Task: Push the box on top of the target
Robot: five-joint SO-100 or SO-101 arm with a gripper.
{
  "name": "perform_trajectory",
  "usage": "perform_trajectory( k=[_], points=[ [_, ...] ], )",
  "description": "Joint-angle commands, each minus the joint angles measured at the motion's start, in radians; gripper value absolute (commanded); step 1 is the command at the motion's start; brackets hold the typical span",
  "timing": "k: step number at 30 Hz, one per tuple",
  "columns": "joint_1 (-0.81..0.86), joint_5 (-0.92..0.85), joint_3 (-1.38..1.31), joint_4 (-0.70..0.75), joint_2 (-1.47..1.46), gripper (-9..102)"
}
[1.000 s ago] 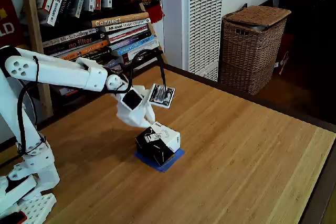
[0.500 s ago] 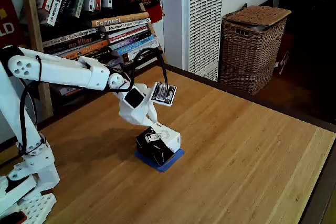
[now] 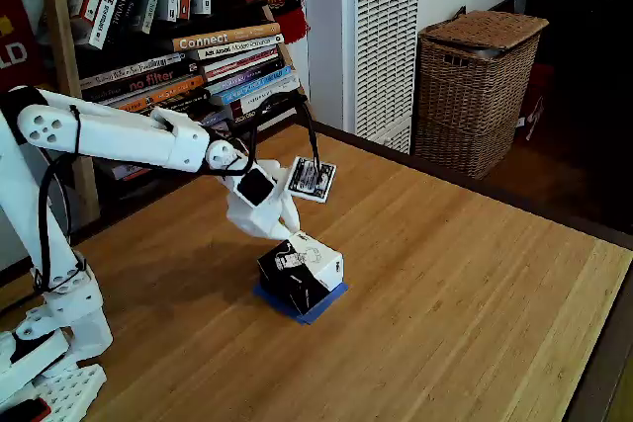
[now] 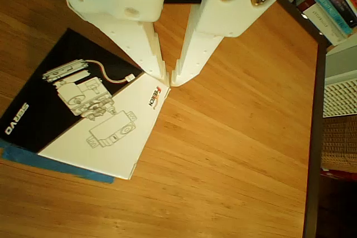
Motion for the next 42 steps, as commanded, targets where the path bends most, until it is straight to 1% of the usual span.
perform_trajectory(
  k=[1,17,24,30,34,38,42],
  points=[
    [0.009,-0.008,-0.031,-0.017,0.006,0],
    [0.014,-0.017,-0.025,-0.023,0.002,0],
    [-0.017,0.006,-0.032,-0.012,0.0,0],
    [-0.052,0.008,-0.094,0.097,0.051,0],
    [-0.074,-0.038,-0.12,0.196,0.129,0],
    [-0.072,-0.19,-0.137,0.325,0.218,0],
    [-0.054,-0.393,-0.11,0.426,0.288,0]
  ],
)
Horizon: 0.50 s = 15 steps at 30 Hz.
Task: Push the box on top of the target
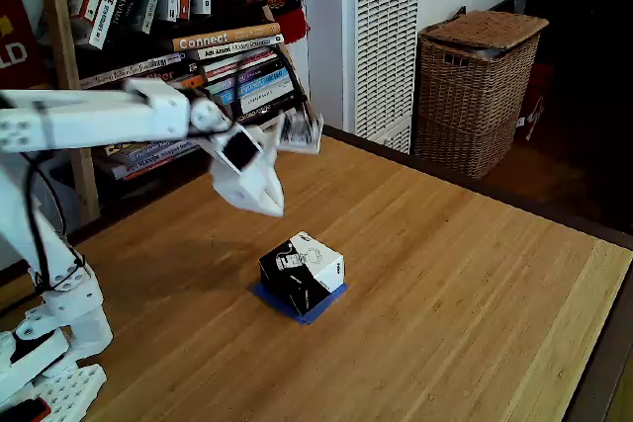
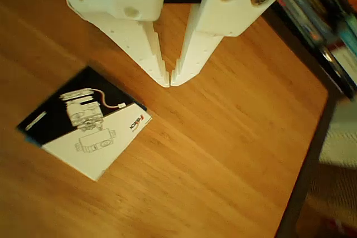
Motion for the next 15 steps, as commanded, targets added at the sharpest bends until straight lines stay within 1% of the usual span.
perform_trajectory(
  k=[1,3,5,7,10,15],
  points=[
    [0.014,-0.172,-0.008,0.089,0.083,0],
    [0.026,-0.298,0.0,0.153,0.098,0],
    [0.037,-0.462,0.031,0.21,0.132,0],
    [0.04,-0.578,0.063,0.239,0.184,0],
    [0.037,-0.649,0.118,0.259,0.244,0],
    [0.038,-0.678,0.232,0.287,0.387,0]
  ],
)
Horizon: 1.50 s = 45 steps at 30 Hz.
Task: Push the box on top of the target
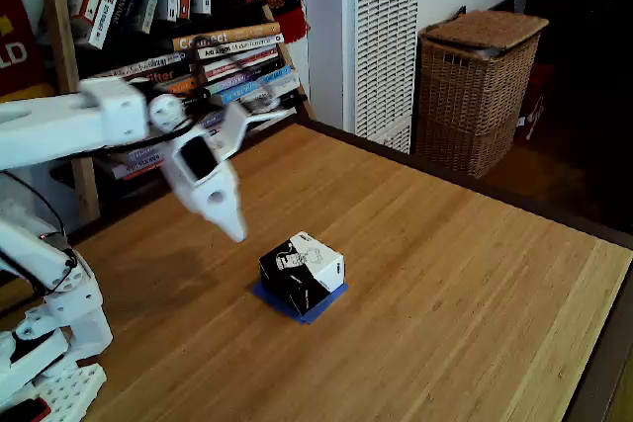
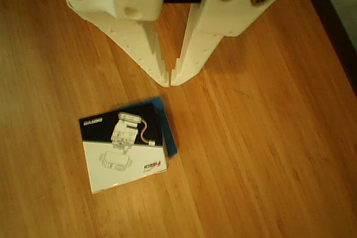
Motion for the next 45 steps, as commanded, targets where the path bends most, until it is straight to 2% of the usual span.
perform_trajectory(
  k=[1,22,42,45],
  points=[
    [0.0,-0.017,0.063,0.014,0.141,0],
    [-0.014,-0.009,0.339,0.074,0.623,0],
    [0.014,-0.077,0.629,0.262,1.198,0],
    [0.02,-0.08,0.644,0.265,1.198,0]
  ],
)
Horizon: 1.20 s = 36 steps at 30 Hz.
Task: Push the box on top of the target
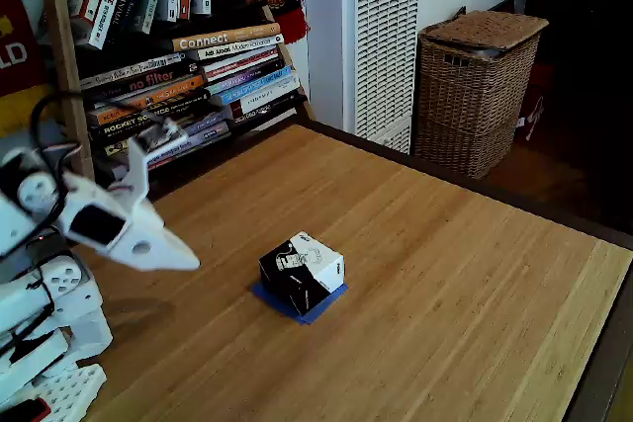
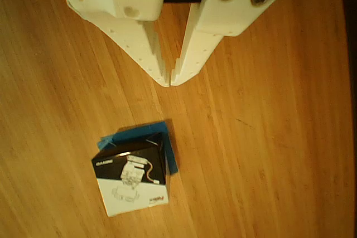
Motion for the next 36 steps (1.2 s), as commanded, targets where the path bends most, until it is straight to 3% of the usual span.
perform_trajectory(
  k=[1,36],
  points=[
    [0.003,-0.011,0.017,0.009,0.026,0],
    [-0.083,-0.048,0.034,0.005,0.026,0]
  ],
)
